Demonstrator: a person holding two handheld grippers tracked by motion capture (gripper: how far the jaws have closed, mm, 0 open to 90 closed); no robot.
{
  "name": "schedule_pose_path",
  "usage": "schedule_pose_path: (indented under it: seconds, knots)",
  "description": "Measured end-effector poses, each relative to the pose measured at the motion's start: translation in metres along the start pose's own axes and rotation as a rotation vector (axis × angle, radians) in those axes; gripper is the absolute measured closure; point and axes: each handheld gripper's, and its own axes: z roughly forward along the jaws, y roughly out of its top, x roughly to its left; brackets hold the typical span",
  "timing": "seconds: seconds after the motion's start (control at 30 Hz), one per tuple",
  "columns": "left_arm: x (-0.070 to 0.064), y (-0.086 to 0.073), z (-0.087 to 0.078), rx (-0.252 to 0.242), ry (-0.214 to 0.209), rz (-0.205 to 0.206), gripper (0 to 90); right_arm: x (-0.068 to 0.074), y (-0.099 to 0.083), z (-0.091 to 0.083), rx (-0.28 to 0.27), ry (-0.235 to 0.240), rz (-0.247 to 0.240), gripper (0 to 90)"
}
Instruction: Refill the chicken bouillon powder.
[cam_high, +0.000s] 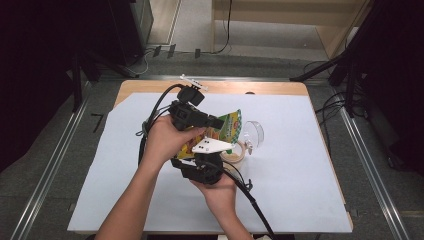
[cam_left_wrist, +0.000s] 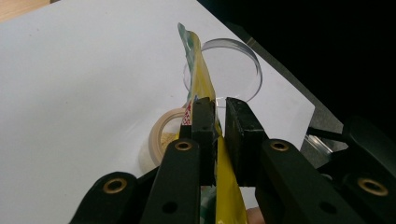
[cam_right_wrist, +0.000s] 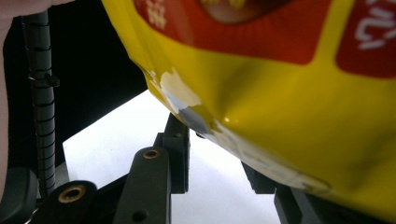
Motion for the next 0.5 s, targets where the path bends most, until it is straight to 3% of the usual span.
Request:
schedule_pose_path:
  seconds: [0.2, 0.4, 0.5]
  knots:
    - [0.0048, -0.0006, -0.0005, 0.005, -0.041, -0.034, 83.0, 0.0007, -0.0006, 0.0004, 0.006, -0.003, -0.004, 67.4]
    - [0.0059, -0.0008, -0.0005, 0.007, -0.054, -0.041, 82.7, 0.0009, -0.001, 0.0009, 0.006, -0.008, -0.011, 67.5]
    - [0.0075, -0.0012, -0.0002, 0.019, -0.09, -0.051, 82.0, 0.001, -0.0012, 0.0012, 0.008, -0.011, -0.014, 67.7]
